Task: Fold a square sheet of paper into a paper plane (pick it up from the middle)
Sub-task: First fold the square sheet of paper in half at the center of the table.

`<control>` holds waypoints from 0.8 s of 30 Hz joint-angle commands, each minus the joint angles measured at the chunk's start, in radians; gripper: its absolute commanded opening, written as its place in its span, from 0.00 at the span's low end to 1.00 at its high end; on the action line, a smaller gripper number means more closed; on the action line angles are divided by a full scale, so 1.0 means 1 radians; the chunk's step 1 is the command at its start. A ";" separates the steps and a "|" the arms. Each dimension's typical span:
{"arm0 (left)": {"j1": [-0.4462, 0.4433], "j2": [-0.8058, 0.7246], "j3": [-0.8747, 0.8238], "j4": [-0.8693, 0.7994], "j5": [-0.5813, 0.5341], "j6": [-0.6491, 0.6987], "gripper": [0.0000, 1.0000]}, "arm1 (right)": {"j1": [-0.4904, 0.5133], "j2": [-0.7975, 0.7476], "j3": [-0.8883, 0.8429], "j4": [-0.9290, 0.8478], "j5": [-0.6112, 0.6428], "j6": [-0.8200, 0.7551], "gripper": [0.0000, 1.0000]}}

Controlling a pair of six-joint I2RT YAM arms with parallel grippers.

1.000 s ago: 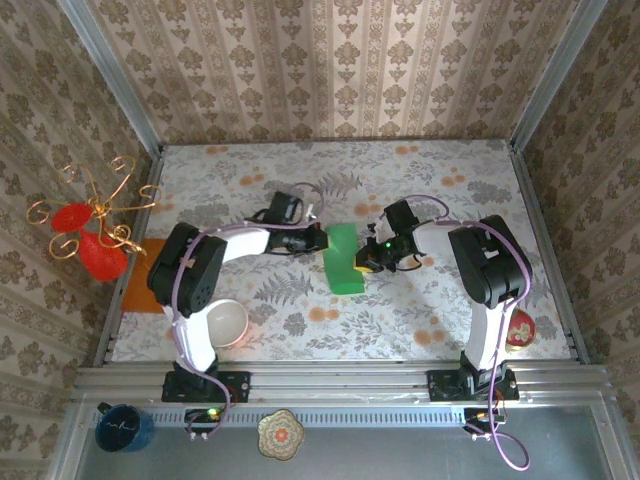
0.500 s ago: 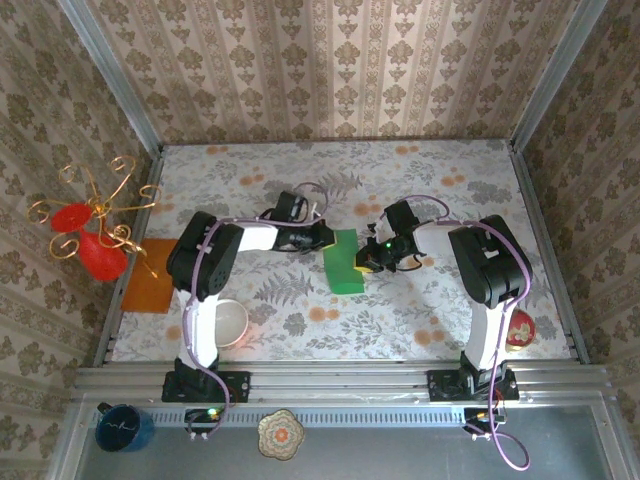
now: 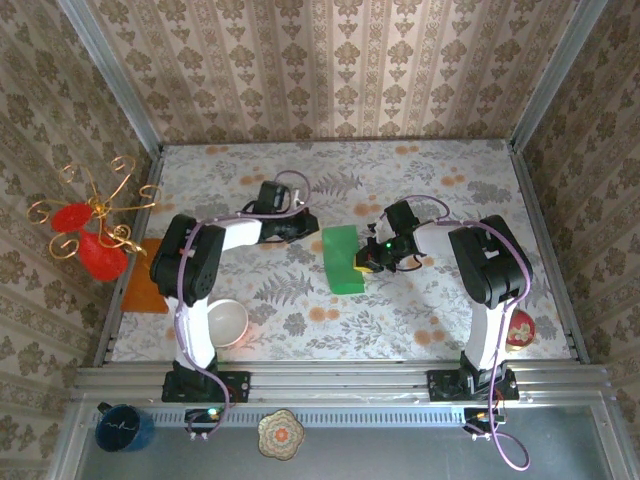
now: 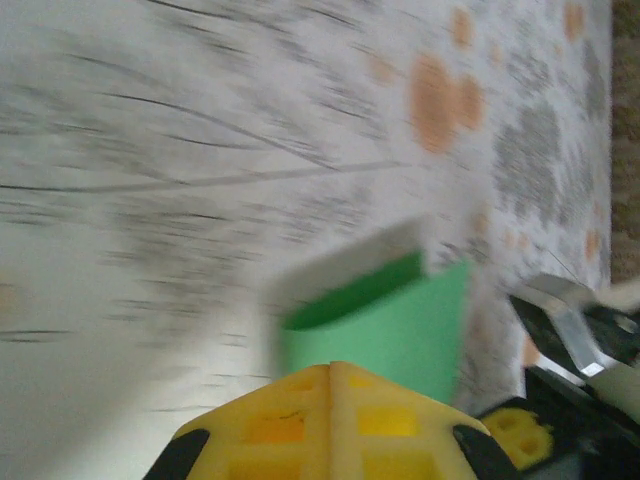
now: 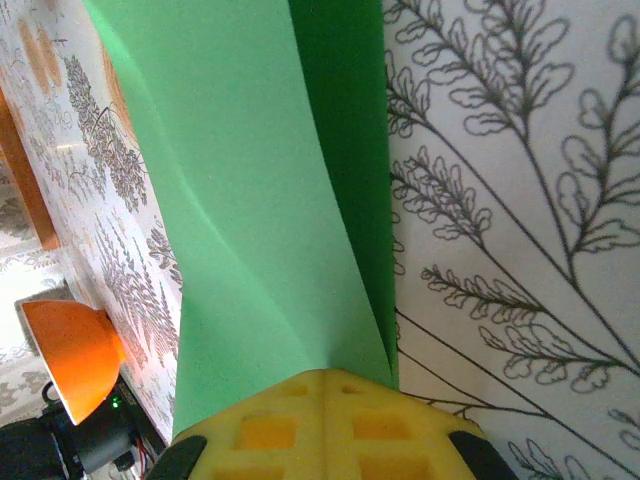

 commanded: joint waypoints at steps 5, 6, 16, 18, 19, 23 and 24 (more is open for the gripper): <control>-0.122 0.066 0.035 0.094 -0.056 -0.091 0.03 | -0.016 0.114 -0.079 -0.152 0.254 0.012 0.01; -0.124 0.088 0.043 0.098 -0.046 -0.100 0.03 | -0.017 0.114 -0.080 -0.151 0.251 0.012 0.01; 0.005 0.148 0.016 0.050 -0.095 -0.088 0.02 | -0.023 0.113 -0.082 -0.156 0.257 0.009 0.01; 0.055 0.155 0.025 0.028 -0.092 -0.070 0.02 | -0.023 0.114 -0.079 -0.158 0.257 0.009 0.01; 0.075 0.155 0.036 0.012 -0.084 -0.060 0.02 | -0.023 0.111 -0.077 -0.159 0.255 0.009 0.01; 0.094 0.107 0.089 -0.095 -0.062 -0.005 0.02 | -0.025 0.106 -0.071 -0.161 0.254 0.009 0.01; 0.082 0.078 0.098 -0.121 -0.053 0.009 0.02 | -0.024 0.105 -0.073 -0.162 0.254 0.009 0.01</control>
